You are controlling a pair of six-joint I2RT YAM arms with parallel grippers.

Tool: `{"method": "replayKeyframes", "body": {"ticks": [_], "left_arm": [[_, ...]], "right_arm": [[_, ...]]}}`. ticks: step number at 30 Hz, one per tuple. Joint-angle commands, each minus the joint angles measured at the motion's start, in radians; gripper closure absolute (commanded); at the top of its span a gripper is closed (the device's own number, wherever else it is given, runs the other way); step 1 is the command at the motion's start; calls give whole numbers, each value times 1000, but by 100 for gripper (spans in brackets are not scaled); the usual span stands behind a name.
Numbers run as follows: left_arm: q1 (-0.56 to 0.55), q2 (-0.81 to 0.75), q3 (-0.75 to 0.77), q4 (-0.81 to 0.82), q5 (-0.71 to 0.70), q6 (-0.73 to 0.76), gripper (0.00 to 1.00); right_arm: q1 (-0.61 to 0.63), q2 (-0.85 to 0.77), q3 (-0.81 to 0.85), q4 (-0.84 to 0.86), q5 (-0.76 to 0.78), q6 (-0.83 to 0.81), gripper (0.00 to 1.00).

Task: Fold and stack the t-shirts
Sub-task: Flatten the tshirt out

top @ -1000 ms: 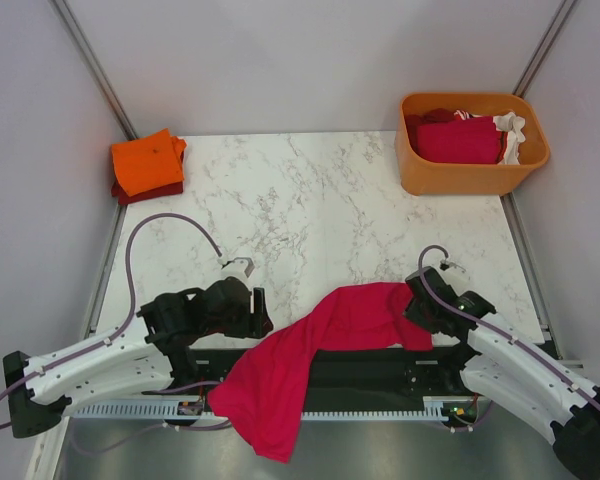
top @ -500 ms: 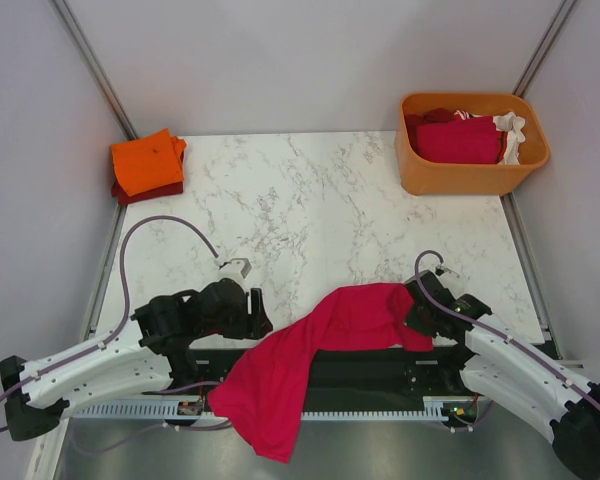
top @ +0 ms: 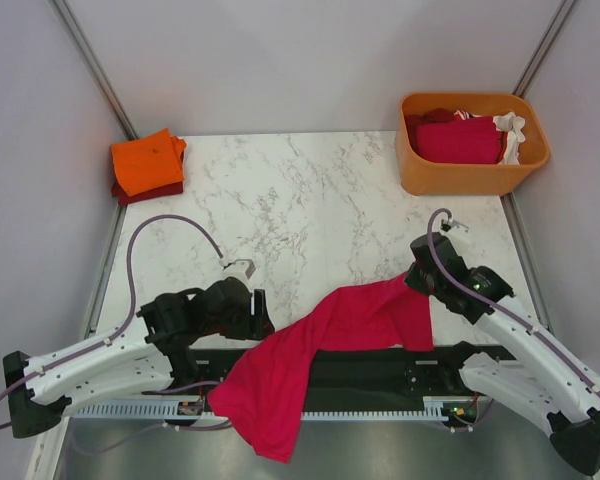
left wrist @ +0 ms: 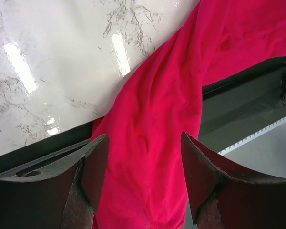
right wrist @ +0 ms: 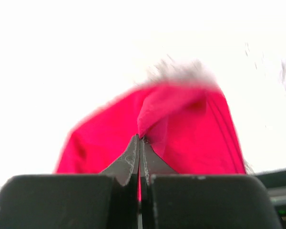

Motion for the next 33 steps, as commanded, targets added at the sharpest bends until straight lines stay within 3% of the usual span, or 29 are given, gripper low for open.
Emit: {"method": "replayKeyframes", "body": {"ticks": [1, 8, 15, 21, 24, 33], "left_arm": [[1, 4, 53, 10, 9, -17, 31], [-21, 43, 73, 10, 117, 14, 33], [-214, 200, 138, 8, 58, -41, 33], [-413, 439, 273, 10, -1, -29, 28], [-462, 558, 341, 11, 4, -18, 27], [-571, 895, 540, 11, 48, 8, 24]], "right_arm": [[-2, 57, 148, -10, 110, -92, 100], [-29, 235, 383, 103, 182, -242, 100], [-270, 442, 486, 284, 102, -371, 100], [-434, 573, 458, 359, 46, -408, 100], [-485, 591, 426, 396, -25, -408, 100], [-506, 581, 357, 424, -77, -434, 100]]}}
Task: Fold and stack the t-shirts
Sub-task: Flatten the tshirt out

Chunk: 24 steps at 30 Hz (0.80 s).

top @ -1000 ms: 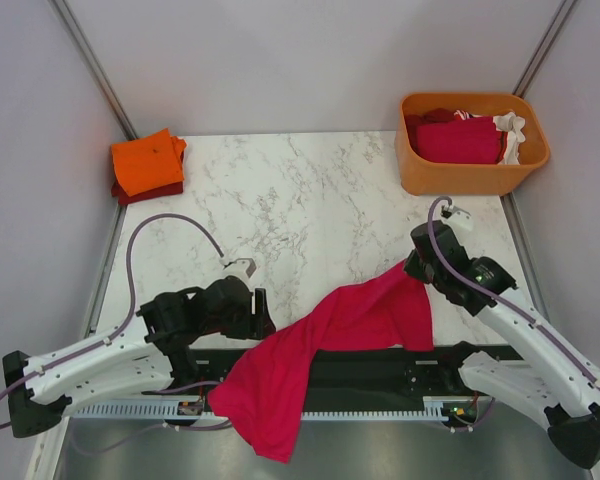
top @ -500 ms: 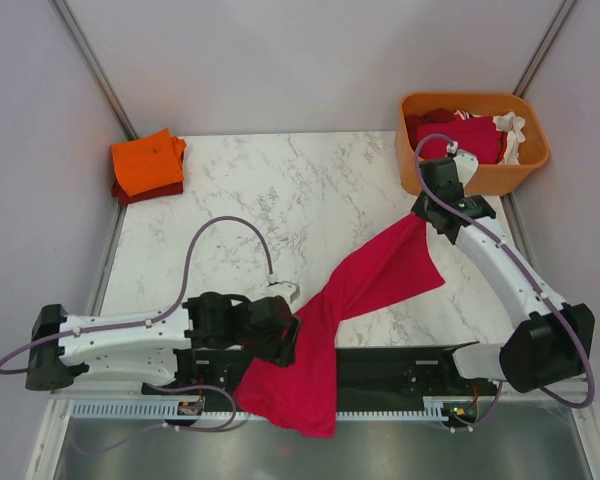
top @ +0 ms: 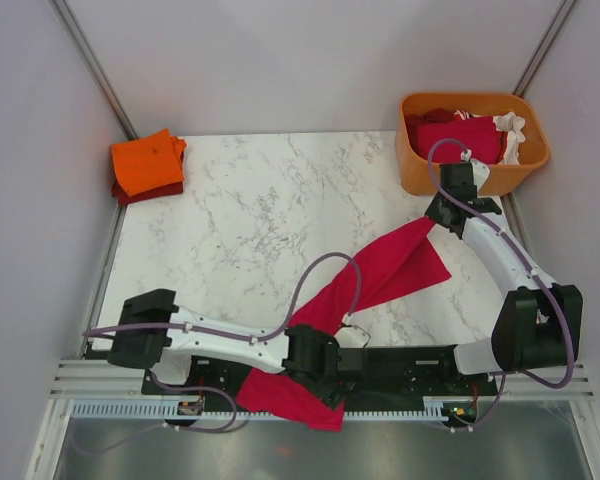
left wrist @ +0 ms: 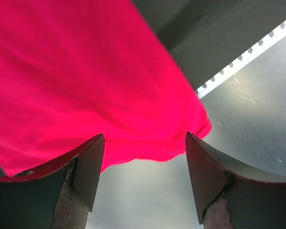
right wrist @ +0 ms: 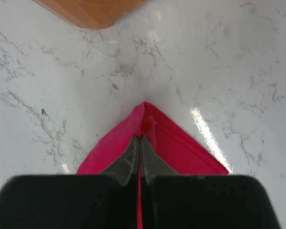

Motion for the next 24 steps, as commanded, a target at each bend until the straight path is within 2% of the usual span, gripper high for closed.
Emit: {"method": "replayKeyframes", "body": {"ticks": [1, 8, 13, 17, 18, 20, 21, 22, 24], "left_arm": [[-32, 82, 91, 1, 18, 13, 23], [-89, 241, 180, 52, 80, 20, 15], [-97, 304, 142, 73, 28, -27, 16], [-97, 346, 126, 90, 1, -41, 35], [-97, 349, 126, 89, -2, -38, 50], [-97, 337, 126, 86, -18, -35, 61], [-94, 317, 128, 76, -27, -35, 86], [-89, 291, 134, 55, -42, -41, 97], [-77, 171, 148, -26, -128, -64, 98]], "right_arm": [[-16, -24, -16, 57, -32, -26, 100], [-36, -34, -50, 66, -59, -49, 100], [-56, -51, -56, 69, -85, -55, 100], [-61, -58, -57, 67, -94, -60, 100], [-62, -61, -57, 66, -95, -60, 100], [-65, -63, -59, 66, -101, -60, 100], [-67, -63, -59, 67, -101, -61, 100], [-67, -63, -59, 66, -102, -61, 100], [-70, -69, -60, 67, -101, -63, 100]]}}
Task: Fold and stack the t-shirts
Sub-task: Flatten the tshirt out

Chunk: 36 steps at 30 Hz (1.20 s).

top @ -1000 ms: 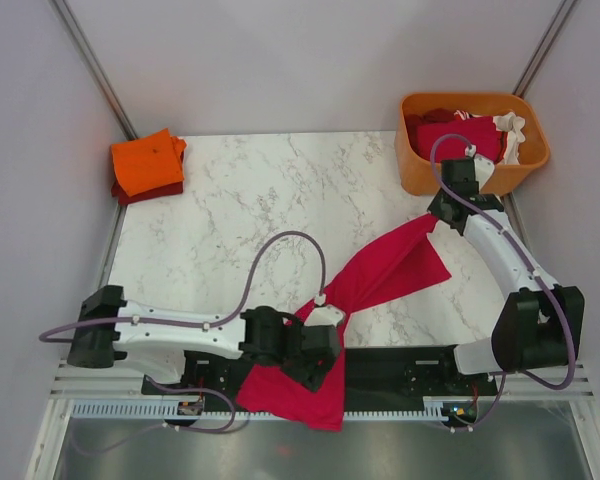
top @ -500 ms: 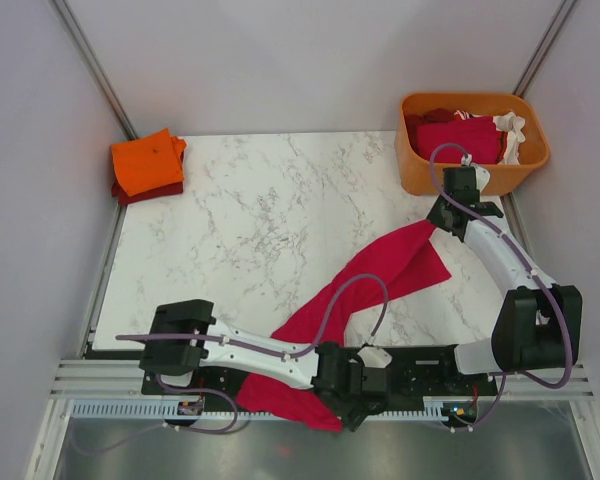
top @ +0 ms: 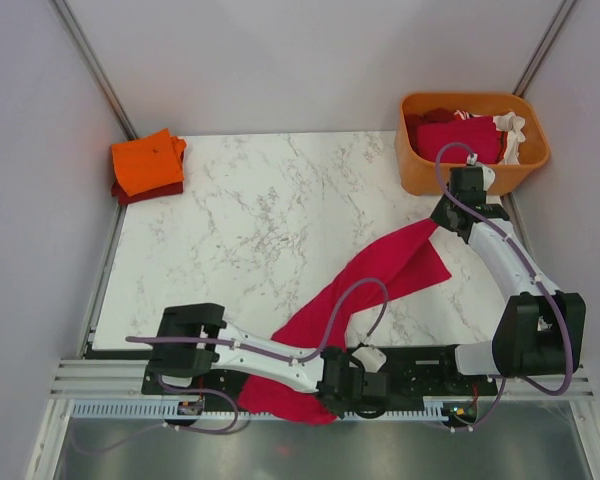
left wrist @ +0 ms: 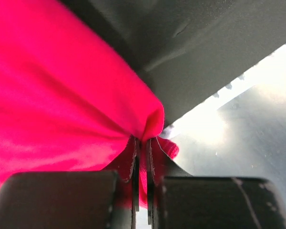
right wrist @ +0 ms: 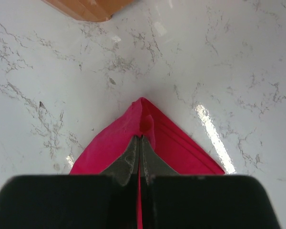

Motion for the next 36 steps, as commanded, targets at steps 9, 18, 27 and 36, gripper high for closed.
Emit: {"method": "replayKeyframes", "body": {"ticks": [9, 18, 27, 36], "left_arm": [[441, -588, 65, -327, -163, 159, 86], [927, -732, -90, -339, -212, 319, 7], [702, -680, -148, -147, -20, 221, 15], [524, -246, -7, 37, -28, 197, 8]], "right_arm": [[-14, -26, 6, 43, -38, -3, 100], [-17, -41, -3, 41, -64, -7, 100], [-17, -37, -37, 58, -98, -7, 100], [-17, -32, -55, 66, -99, -14, 100]]}}
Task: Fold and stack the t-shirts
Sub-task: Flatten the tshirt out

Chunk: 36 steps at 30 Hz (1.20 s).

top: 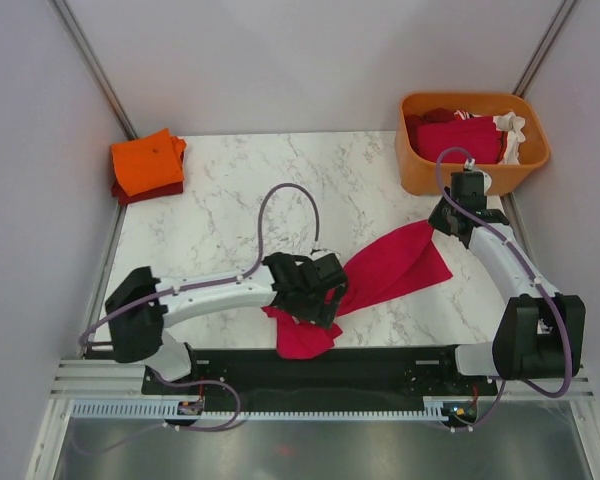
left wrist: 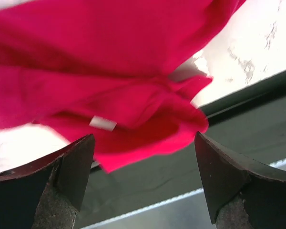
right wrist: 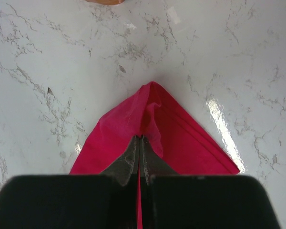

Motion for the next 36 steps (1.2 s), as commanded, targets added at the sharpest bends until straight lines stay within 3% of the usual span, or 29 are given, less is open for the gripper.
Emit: {"method": "replayKeyframes", "body": {"ticks": [1, 6, 12, 15, 16, 19, 24, 28, 35, 36], "left_arm": [[-26, 114, 135, 98, 2, 17, 8], [-57, 275, 183, 68, 7, 20, 10], [-78, 326, 166, -33, -53, -37, 16], [-80, 350, 165, -53, -82, -42, 44], [-80, 353, 163, -54, -90, -42, 68], [-80, 346, 177, -78, -119, -49, 98], [-80, 216, 217, -204, -217, -49, 98], [-35, 44, 261, -412, -312, -31, 98], [209, -340, 170, -432, -309, 24, 98], [219, -361, 147, -404, -292, 56, 89]], "right_arm": [[-5, -15, -6, 27, -5, -15, 100], [-5, -24, -5, 26, -2, -19, 100], [-5, -28, -8, 26, -8, -24, 100], [-5, -24, -8, 24, -11, -22, 100], [-7, -24, -8, 27, -11, -24, 100], [-7, -29, -8, 27, -10, -24, 100], [-8, -20, -6, 27, 1, -27, 100], [-76, -6, 9, 29, -34, -13, 100], [-181, 14, 46, 32, -83, 11, 100], [-185, 14, 44, 33, -86, 10, 100]]}}
